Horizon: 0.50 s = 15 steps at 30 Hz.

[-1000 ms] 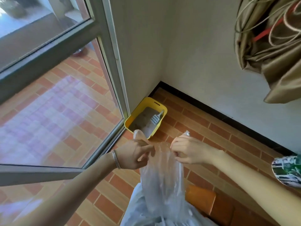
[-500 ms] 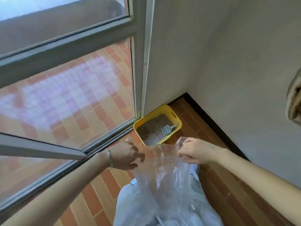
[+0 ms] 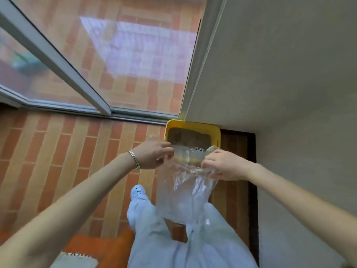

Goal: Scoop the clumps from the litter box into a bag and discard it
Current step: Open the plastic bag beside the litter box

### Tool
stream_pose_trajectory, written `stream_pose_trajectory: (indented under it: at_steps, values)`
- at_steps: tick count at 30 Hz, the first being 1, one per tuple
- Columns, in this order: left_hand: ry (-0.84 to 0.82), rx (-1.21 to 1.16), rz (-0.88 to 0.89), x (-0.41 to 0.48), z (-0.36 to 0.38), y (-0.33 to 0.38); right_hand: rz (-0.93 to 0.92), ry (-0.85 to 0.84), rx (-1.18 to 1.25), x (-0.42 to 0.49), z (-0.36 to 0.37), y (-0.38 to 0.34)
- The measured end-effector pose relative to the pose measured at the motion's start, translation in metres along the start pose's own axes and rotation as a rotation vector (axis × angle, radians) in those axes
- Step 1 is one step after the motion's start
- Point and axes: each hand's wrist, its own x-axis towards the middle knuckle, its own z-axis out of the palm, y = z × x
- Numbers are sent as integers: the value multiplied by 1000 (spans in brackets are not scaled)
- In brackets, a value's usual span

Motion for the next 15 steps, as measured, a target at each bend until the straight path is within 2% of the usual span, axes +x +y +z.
stream_pose_trajectory:
  at_steps: [3, 8, 12, 15]
  values:
    - [-54, -32, -105, 1, 33, 14, -58, -35, -36, 2, 22, 13]
    - [-338, 44, -200, -8, 89, 5, -159, -199, -21, 25, 72, 30]
    - [-352, 82, -189, -18, 149, -15, -233, -169, -47, 55, 130, 46]
    - [-221, 39, -186, -25, 208, -31, -308, -110, -65, 85, 186, 60]
